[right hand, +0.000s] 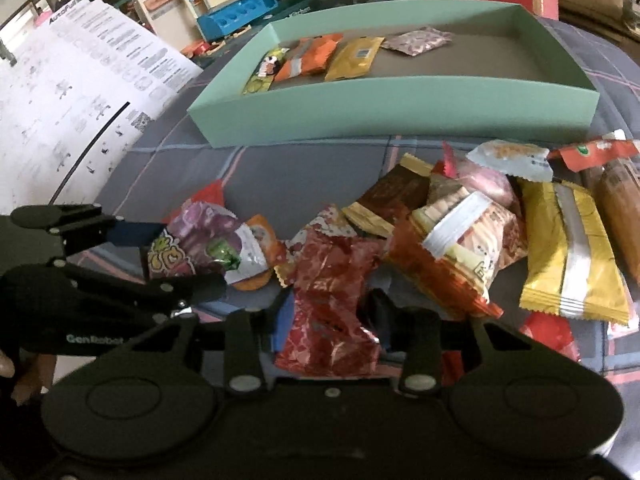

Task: Organize snacks
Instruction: 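Grasp the purple candy bag with the left gripper while the right grasps the red foil packet, then place both packets into the green tray below the bars and release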

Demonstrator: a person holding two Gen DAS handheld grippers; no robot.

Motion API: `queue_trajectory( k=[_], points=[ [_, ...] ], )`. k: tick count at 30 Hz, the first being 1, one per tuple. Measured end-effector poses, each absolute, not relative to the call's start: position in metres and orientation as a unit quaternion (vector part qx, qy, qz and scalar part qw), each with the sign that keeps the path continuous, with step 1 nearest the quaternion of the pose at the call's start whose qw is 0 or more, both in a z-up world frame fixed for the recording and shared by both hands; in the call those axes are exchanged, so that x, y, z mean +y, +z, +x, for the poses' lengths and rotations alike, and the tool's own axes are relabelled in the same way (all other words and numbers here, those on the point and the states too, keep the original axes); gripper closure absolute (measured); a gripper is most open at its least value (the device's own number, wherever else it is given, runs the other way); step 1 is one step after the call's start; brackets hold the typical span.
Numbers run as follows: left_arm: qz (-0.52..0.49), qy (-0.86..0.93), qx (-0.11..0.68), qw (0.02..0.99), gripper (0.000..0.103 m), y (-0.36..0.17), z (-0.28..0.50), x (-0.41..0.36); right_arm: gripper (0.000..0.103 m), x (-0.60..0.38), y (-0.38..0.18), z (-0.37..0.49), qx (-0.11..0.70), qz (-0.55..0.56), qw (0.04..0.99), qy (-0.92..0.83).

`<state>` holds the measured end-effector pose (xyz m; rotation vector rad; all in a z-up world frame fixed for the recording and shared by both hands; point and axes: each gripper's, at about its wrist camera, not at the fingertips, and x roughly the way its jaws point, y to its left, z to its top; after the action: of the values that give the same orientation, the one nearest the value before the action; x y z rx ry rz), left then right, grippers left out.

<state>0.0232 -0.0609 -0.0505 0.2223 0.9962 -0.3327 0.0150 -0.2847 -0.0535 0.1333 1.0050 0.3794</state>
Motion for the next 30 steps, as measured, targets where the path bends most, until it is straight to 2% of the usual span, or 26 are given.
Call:
queue_trajectory(
  k=[10,12,16,23,30],
  points=[
    [0.092,-0.154,0.489,0.854,0.028,-0.052,0.022,-0.056,0.06,-0.262,-0.055,0.014,0.462,0.007,0.87,0.172],
    [0.098,-0.153,0.488,0.854,0.028,-0.053,0.022,-0.059,0.065,-0.259,-0.055,0.013,0.457,-0.008,0.874,0.167],
    [0.102,-0.153,0.476,0.86,0.044,-0.048,0.021,-0.063,0.066,-0.271,-0.052,0.017,0.47,0.037,0.866,0.166],
    [0.049,-0.148,0.47,0.869,0.047,-0.035,0.022,-0.049,0.066,-0.292,-0.044,0.021,0.482,0.124,0.849,0.178],
    [0.012,-0.132,0.446,0.885,0.047,-0.007,0.026,-0.03,0.066,-0.287,-0.019,0.026,0.463,0.14,0.851,0.202]
  ],
)
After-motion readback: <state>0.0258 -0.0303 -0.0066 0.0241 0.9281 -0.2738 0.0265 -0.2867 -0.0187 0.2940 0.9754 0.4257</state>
